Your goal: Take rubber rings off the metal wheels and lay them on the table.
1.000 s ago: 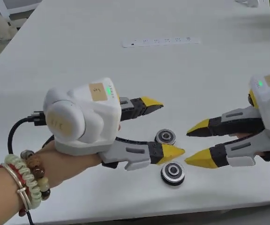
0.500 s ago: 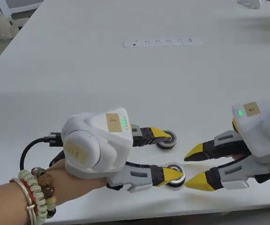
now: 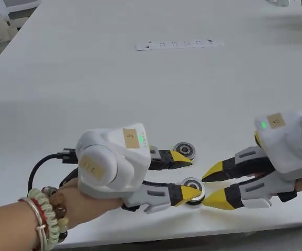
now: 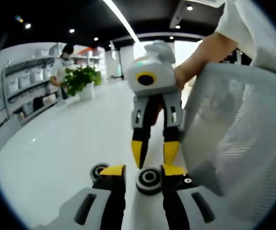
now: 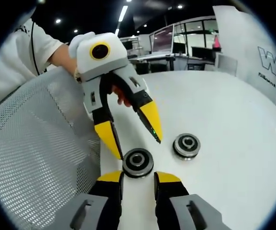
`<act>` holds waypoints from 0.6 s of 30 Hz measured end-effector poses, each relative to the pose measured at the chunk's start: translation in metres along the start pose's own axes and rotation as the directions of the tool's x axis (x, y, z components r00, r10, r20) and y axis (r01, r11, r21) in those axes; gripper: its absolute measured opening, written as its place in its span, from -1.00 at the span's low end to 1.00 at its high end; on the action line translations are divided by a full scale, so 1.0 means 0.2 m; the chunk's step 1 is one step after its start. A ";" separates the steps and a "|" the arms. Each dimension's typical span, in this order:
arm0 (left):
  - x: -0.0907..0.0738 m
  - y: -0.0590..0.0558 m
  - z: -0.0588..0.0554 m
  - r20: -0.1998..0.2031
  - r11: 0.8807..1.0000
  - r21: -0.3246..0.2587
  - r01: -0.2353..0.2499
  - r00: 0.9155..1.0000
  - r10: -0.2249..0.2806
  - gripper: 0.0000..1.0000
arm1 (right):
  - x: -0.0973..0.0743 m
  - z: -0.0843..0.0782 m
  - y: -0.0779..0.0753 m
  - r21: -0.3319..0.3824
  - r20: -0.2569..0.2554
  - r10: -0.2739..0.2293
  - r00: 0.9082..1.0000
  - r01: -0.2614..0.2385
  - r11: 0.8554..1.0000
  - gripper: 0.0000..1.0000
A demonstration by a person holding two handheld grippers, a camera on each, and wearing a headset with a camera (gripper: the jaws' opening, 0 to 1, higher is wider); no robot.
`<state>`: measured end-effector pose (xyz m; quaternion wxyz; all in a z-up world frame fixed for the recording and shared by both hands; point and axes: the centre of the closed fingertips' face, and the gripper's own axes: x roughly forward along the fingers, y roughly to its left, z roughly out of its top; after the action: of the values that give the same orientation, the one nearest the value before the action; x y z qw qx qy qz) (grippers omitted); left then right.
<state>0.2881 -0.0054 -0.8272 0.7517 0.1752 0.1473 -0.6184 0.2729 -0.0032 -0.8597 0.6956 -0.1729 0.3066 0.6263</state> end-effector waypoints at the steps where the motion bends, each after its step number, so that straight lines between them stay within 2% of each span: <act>1: 0.00 0.00 0.00 -0.002 1.000 0.000 0.000 1.000 0.000 -0.44 | 0.00 0.00 0.00 -0.001 -0.001 0.001 1.000 -0.001 1.000 -0.56; 8: 0.03 0.00 -0.04 -0.017 0.999 -0.045 0.007 1.000 -0.008 -0.49 | 0.01 -0.01 0.01 -0.006 -0.003 0.009 1.000 -0.009 1.000 -0.62; 18: 0.03 -0.02 -0.08 -0.052 0.999 -0.033 0.012 0.999 -0.014 -0.56 | 0.00 -0.02 -0.01 -0.012 -0.009 -0.007 1.000 0.007 1.000 -0.68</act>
<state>0.2847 -0.0040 -0.8453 0.7464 0.1781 0.1783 -0.6160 0.2742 -0.0057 -0.8636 0.6954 -0.1810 0.3053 0.6248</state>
